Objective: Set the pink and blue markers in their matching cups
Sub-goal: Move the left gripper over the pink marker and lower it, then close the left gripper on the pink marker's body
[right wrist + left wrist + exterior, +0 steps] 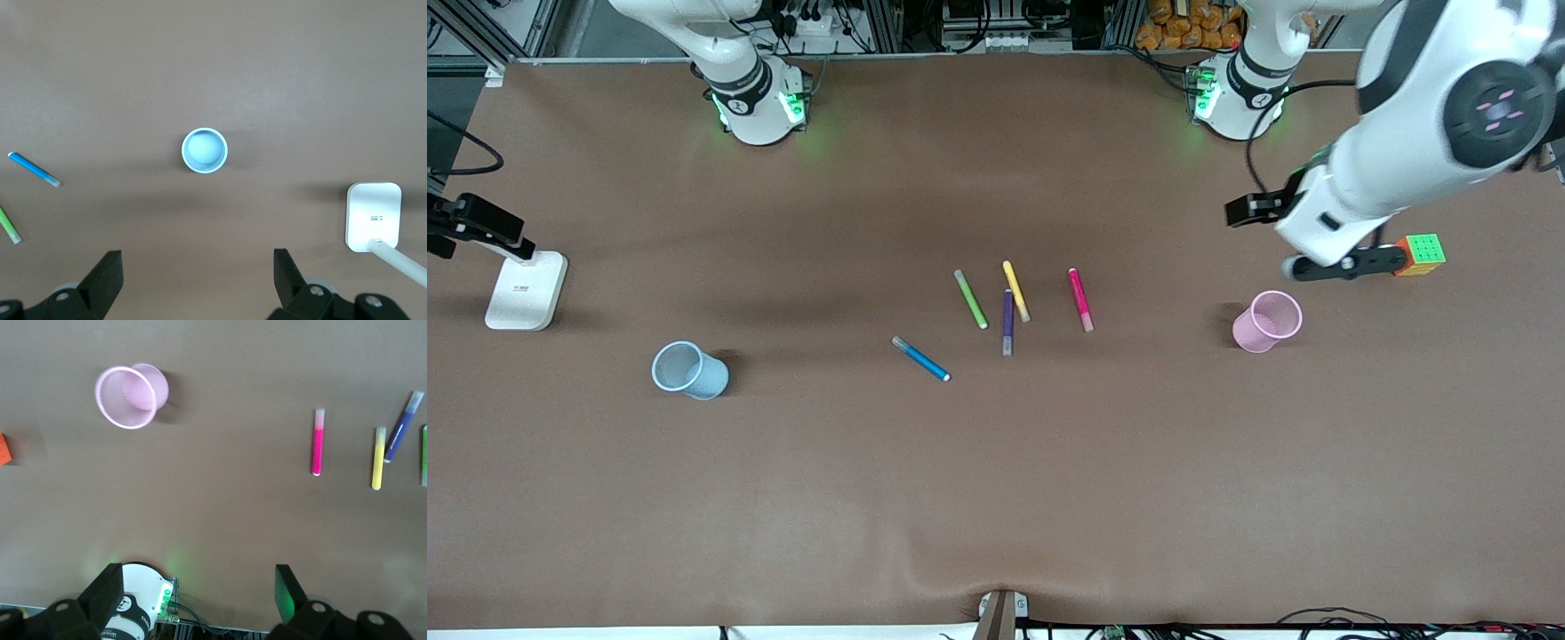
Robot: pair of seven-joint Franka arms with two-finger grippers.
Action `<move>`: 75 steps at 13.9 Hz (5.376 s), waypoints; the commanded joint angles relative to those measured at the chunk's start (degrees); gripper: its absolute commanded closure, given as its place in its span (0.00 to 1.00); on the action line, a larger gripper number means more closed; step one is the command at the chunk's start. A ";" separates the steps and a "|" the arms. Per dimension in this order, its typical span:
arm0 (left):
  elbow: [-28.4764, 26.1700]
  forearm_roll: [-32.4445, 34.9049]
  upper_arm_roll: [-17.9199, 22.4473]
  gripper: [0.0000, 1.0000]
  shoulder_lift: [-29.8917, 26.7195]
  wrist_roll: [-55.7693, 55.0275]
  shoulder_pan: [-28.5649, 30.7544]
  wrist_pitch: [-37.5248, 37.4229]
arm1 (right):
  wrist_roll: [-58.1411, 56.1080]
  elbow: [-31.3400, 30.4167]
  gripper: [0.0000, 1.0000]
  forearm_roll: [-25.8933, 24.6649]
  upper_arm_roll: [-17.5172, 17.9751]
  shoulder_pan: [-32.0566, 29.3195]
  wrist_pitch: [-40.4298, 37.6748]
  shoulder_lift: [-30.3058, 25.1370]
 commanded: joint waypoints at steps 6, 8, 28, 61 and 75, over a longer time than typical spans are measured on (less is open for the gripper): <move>1.58 -1.50 0.11 0.00 9.54 -6.02 -7.60 -1.01 | 0.24 0.12 0.00 -0.72 0.84 -1.06 -0.55 -0.44; 1.58 -1.51 0.11 0.00 12.62 -10.22 -10.50 0.83 | 0.24 0.12 0.00 -0.72 0.84 -0.97 -0.55 -0.44; -4.92 -1.86 0.02 0.00 27.04 -21.75 -14.29 28.43 | 0.33 0.03 0.00 -0.72 0.84 -0.88 -0.55 -0.35; -5.63 -5.72 0.02 0.19 31.97 -21.67 -14.20 35.73 | 0.24 -0.06 0.00 -0.63 0.84 -1.14 -0.64 -0.44; -5.72 -5.64 0.11 0.94 34.43 -20.61 -13.68 40.30 | 0.77 -1.02 0.00 -0.37 1.02 -0.53 -0.73 -0.35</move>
